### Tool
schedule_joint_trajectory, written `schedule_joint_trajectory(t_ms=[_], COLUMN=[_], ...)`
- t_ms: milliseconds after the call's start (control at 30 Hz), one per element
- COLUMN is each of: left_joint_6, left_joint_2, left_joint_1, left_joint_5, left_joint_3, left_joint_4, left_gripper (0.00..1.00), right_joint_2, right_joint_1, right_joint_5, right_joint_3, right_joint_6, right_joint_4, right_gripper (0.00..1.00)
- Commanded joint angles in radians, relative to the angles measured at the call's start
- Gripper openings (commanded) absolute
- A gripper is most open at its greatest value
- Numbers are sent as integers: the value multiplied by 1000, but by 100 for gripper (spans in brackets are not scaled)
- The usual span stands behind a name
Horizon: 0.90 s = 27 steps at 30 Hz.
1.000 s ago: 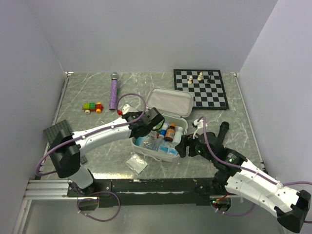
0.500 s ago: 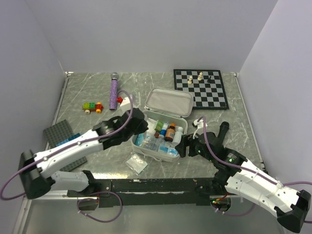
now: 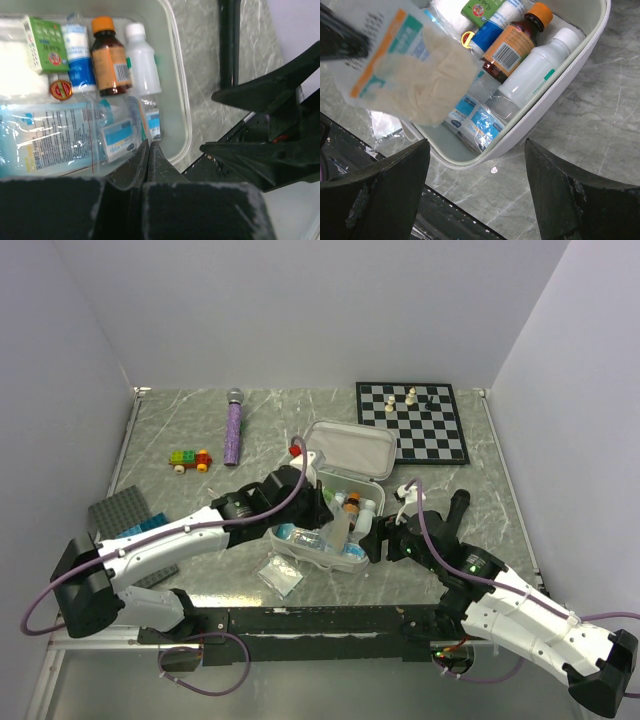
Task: Organize the medicine kit
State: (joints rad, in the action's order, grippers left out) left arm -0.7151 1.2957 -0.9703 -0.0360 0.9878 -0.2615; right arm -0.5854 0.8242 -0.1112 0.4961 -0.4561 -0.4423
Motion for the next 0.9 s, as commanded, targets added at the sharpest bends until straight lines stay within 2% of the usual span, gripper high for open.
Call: schedule_joint_trajectory(t_ms=[0, 200, 500, 867], left_joint_6=[-6, 5, 20, 29], left_joint_2=[7, 13, -64, -108], left_joint_1=[-2, -1, 7, 70], left_joint_5=[41, 5, -62, -99], left_joint_3=[-44, -93, -135, -169], left_joint_4=[57, 18, -22, -61], left_gripper=[1, 1, 1, 1], right_joint_2=[12, -7, -16, -17], right_joint_1=[0, 0, -2, 0], right_joint_5=[-5, -7, -4, -2], right_joint_3=[-2, 2, -2, -5], right_joint_6=[-12, -6, -6, -7], right_joint_4=[4, 5, 17, 17], right_gripper=[82, 82, 82, 83])
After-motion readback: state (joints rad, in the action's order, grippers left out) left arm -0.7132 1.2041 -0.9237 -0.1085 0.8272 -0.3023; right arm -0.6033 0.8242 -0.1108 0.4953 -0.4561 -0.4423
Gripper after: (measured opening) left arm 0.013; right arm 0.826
